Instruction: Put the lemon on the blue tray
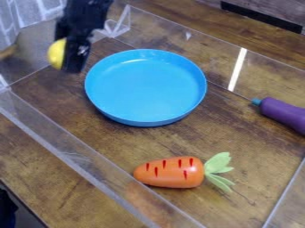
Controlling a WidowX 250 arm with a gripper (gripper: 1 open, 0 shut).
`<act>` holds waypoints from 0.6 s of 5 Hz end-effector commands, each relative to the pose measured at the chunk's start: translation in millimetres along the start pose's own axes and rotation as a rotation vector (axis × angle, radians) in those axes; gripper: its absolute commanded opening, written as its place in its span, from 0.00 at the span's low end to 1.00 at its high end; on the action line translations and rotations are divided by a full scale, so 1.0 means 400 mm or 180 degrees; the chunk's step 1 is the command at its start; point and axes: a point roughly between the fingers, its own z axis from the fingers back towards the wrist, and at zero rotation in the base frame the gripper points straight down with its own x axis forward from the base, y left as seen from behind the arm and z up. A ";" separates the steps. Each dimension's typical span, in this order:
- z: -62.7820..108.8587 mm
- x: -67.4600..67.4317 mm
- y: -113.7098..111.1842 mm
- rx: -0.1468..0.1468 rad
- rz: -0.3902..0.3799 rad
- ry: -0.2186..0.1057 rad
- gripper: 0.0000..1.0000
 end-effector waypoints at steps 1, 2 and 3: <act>0.146 0.008 -0.035 0.0371 -0.0002 -0.0240 0.00; 0.189 0.022 -0.076 0.0485 -0.0022 -0.0261 0.00; 0.197 0.030 -0.121 0.0523 -0.0072 -0.0280 0.00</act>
